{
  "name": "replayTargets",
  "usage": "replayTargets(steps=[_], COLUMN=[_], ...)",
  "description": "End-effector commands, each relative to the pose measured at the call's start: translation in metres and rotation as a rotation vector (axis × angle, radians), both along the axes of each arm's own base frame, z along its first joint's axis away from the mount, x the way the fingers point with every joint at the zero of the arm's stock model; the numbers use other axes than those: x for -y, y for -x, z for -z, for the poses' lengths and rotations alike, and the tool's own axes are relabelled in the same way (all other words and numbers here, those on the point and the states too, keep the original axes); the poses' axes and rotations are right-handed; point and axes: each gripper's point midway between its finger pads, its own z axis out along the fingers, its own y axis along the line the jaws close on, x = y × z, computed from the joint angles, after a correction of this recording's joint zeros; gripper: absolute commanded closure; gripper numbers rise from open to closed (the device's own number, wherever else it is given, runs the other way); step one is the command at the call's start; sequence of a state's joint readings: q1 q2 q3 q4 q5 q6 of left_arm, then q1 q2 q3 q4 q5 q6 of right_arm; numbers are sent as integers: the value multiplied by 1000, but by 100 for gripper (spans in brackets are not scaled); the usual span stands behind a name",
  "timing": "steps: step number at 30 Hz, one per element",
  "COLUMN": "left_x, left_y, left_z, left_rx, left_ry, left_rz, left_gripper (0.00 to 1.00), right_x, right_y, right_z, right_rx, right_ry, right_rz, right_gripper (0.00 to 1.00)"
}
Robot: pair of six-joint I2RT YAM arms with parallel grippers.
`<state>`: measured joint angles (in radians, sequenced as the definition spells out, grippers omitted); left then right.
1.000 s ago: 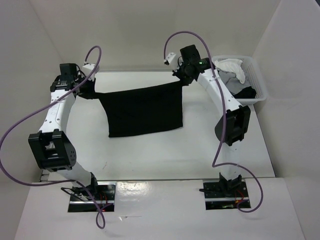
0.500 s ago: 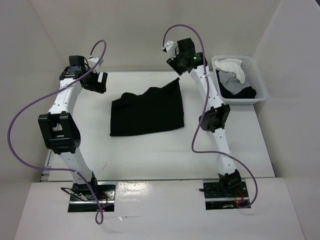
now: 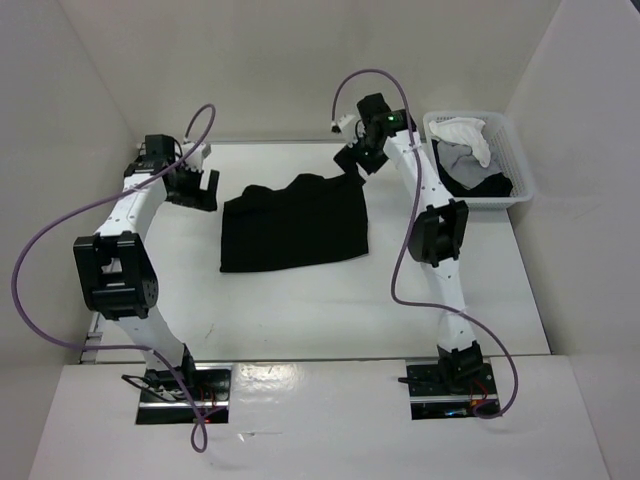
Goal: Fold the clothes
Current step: Fold the tank top
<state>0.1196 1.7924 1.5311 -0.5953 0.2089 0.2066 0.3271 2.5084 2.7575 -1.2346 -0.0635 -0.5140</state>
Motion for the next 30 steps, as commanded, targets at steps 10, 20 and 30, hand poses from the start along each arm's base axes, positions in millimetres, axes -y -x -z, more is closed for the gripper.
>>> replayTargets(steps=[10, 20, 30], left_x=[70, 114, 108], left_y=[64, 43, 62], left_z=[29, 79, 122], left_rx=[-137, -256, -418], left_ry=[69, 87, 49], left_rz=[185, 188, 130], left_gripper=[23, 40, 42], right_x=[-11, -34, -34], right_y=[95, 80, 101], right_z=[53, 92, 136], right_rx=[-155, -188, -288], right_ry=[-19, -52, -35], right_rz=[-95, -44, -49], right_gripper=[0, 0, 1])
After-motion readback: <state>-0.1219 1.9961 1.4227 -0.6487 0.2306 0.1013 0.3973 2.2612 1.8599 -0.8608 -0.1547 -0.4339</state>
